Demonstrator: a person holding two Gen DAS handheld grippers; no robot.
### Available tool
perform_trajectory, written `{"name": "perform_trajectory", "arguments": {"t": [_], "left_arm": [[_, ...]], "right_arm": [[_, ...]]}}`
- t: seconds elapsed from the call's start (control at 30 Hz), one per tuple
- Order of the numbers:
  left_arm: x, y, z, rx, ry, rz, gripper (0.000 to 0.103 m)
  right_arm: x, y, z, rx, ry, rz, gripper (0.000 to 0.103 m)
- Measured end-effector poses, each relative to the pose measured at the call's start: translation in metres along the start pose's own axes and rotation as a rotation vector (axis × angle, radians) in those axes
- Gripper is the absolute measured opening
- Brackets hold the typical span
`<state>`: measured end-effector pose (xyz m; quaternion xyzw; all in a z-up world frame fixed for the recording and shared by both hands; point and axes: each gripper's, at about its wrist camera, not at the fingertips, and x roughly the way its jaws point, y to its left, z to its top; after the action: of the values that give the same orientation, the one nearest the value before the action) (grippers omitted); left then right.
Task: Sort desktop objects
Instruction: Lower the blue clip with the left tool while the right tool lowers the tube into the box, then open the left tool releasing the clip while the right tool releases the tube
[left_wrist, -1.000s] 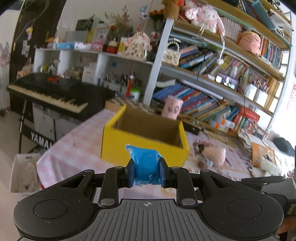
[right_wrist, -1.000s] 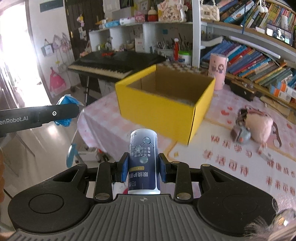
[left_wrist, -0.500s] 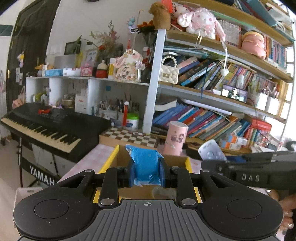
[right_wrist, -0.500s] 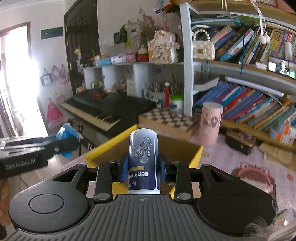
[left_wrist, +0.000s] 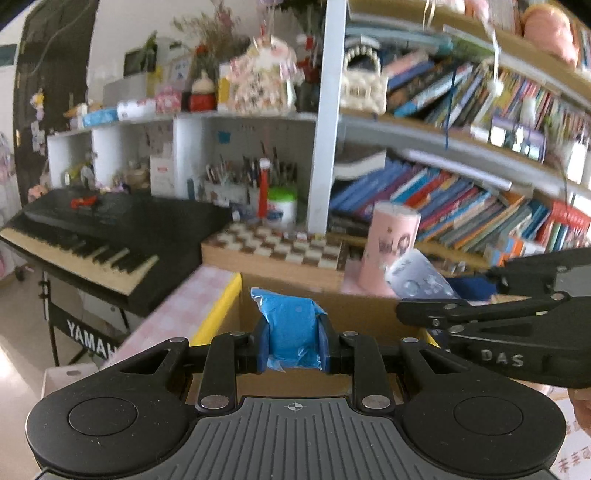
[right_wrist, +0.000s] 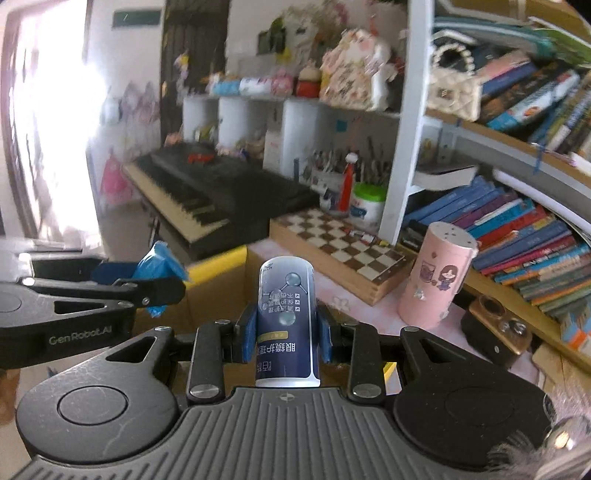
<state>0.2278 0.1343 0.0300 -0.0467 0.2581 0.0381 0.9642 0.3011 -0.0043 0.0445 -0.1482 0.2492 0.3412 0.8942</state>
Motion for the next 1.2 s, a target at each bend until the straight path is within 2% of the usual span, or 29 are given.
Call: {"name": "perform_trajectory", "arguments": {"t": [0.3, 0.57, 0.7, 0.8, 0.87, 0.93, 1.07, 1.2], "left_arm": [[0.05, -0.016, -0.023, 0.048, 0.171, -0.003, 0.024], [0.064, -0.022, -0.038, 0.052, 0.254, -0.003, 0.024], [0.067, -0.022, -0.042, 0.038, 0.277, 0.0, 0.024], [0.067, -0.02, -0.043, 0.028, 0.271, 0.002, 0.025], [0.067, -0.02, -0.041, 0.028, 0.257, 0.007, 0.026], [0.064, -0.02, -0.039, 0.025, 0.242, 0.011, 0.028], [0.052, -0.019, -0.033, 0.029, 0.189, 0.035, 0.052], [0.032, -0.019, -0.026, 0.028, 0.114, 0.037, 0.059]], "right_arm": [[0.068, -0.004, -0.002, -0.158, 0.159, 0.086, 0.03], [0.122, 0.005, -0.009, -0.27, 0.329, 0.159, 0.03], [0.137, 0.007, -0.017, -0.281, 0.375, 0.171, 0.03], [0.134, 0.006, -0.016, -0.273, 0.342, 0.172, 0.031], [0.131, 0.006, -0.014, -0.265, 0.32, 0.164, 0.036], [0.126, 0.003, -0.013, -0.24, 0.297, 0.159, 0.037], [0.105, -0.008, -0.01, -0.168, 0.226, 0.138, 0.043], [0.077, -0.022, -0.008, -0.083, 0.137, 0.095, 0.047]]}}
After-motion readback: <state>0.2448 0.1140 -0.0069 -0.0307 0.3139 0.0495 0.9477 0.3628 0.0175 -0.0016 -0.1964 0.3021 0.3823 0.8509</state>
